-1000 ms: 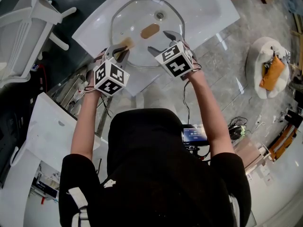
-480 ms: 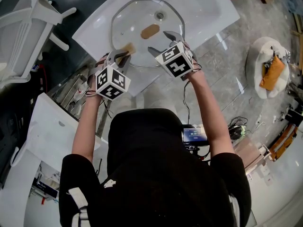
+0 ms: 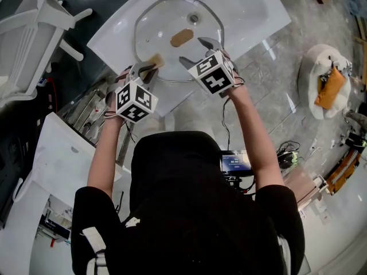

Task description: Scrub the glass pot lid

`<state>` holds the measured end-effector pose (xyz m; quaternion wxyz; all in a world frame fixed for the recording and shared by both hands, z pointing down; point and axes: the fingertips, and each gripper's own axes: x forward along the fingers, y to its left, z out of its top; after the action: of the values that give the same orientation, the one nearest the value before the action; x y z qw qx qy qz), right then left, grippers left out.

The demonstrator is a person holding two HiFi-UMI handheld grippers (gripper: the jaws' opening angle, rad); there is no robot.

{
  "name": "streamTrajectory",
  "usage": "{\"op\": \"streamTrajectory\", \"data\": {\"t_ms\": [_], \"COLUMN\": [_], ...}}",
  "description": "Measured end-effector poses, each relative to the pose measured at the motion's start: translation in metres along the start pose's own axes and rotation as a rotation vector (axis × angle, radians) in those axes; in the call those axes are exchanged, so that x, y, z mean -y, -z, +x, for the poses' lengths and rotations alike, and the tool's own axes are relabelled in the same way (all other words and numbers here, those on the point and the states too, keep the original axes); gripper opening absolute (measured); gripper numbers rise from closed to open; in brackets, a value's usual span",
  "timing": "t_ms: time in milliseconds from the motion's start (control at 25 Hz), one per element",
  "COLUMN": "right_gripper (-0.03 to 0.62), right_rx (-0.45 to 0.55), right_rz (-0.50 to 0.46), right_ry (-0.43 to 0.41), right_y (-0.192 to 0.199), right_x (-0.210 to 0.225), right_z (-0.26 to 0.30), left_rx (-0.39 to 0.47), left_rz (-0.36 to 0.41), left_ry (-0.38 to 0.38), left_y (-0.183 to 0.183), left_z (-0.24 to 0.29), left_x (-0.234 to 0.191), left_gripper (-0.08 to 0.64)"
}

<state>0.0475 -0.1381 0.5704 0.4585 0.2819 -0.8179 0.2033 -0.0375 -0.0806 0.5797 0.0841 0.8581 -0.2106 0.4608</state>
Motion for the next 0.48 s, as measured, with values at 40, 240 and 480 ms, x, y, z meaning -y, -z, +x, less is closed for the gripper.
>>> {"op": "streamTrajectory", "data": {"t_ms": [40,240,480], "right_gripper": [0.318,0.318,0.318], "right_rx": [-0.001,0.003,0.001], "right_rz": [-0.001,0.005,-0.002], "right_ry": [0.0,-0.002,-0.002], "right_y": [0.0001,0.0,-0.0005], "right_x": [0.0,-0.0001,-0.0005], "right_z": [0.0,0.0,-0.0005], "left_rx": [-0.001,0.005,0.017], "left_rz": [0.002,-0.007,-0.02], "left_ry": [0.001,-0.001,-0.017], "left_y": [0.0001,-0.0015,-0.0056], "left_z": [0.0001,0.0003,0.0007], "left_x": [0.0001,-0.0016,-0.0099], "left_gripper": [0.02,0.02,0.02]}}
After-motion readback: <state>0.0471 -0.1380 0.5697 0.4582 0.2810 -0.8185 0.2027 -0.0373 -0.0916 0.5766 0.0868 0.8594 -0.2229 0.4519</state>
